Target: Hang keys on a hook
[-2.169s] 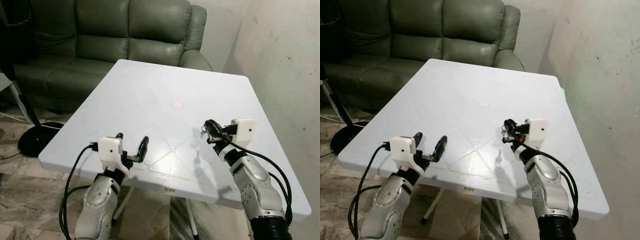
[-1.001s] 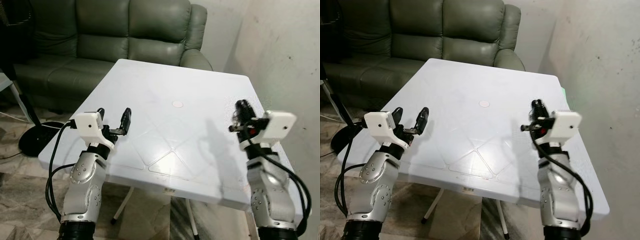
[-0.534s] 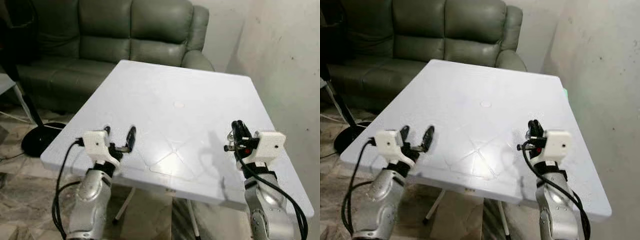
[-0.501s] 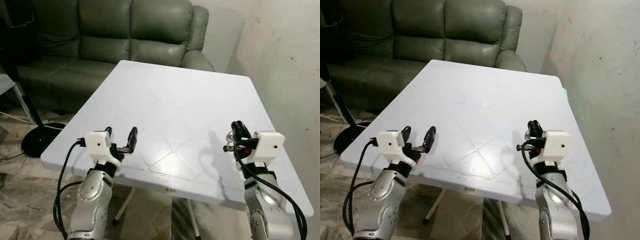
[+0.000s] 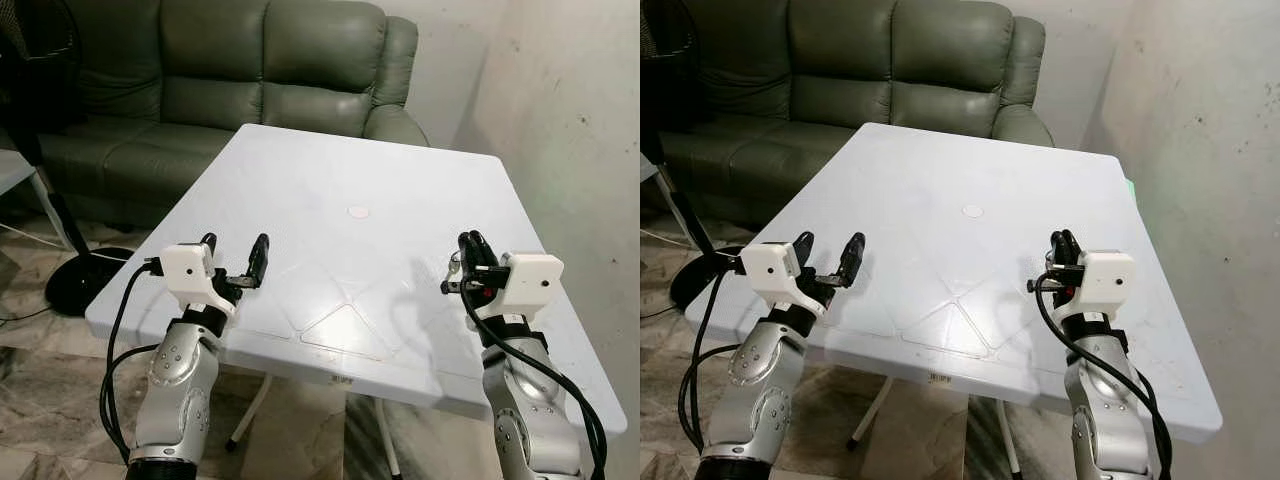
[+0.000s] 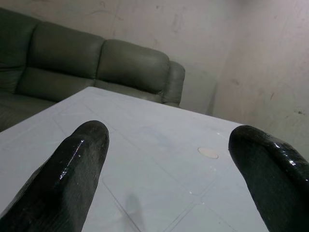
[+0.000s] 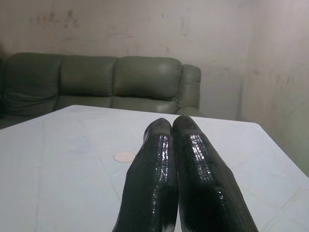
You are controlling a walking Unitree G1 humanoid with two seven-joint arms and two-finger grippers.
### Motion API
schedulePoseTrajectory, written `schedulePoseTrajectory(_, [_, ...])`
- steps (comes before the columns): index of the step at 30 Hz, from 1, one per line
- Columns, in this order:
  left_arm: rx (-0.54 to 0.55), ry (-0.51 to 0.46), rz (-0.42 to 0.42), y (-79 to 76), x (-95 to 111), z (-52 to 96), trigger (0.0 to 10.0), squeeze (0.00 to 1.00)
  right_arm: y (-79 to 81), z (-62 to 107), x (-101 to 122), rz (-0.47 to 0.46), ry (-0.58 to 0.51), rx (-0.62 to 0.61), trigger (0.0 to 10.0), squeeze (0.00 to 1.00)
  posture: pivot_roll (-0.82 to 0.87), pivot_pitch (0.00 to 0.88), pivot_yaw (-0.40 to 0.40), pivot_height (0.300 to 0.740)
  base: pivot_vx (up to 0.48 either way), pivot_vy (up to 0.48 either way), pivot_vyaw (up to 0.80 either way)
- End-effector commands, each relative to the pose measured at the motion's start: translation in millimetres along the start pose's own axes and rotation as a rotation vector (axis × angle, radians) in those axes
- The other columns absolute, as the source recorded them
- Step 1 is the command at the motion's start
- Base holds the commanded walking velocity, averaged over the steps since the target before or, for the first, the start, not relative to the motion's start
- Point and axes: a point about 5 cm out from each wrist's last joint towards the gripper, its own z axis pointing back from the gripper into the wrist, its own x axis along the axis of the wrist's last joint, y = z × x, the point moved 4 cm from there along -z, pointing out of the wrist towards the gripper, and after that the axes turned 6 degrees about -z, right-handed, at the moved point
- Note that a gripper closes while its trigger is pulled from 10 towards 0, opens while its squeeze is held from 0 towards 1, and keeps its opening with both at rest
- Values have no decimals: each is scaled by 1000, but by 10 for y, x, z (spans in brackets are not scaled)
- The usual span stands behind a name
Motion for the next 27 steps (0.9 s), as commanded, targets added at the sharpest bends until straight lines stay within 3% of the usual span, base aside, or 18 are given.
schedulePoseTrajectory(1, [-2,-4,5,-18,13,-35,10000,0,25,-29,38,7,-6,4,10000,0,-3,0,-50,740,0,0,0])
schedulePoseTrajectory(11, [-4,-3,11,-30,12,-41,10000,0,16,-42,33,7,3,-4,10000,0,-5,1,-49,740,0,0,0])
schedulePoseTrajectory(27, [-7,-1,-8,-57,2,-23,10000,0,-19,-37,3,5,37,-23,10000,0,-8,4,-54,740,0,0,-741])
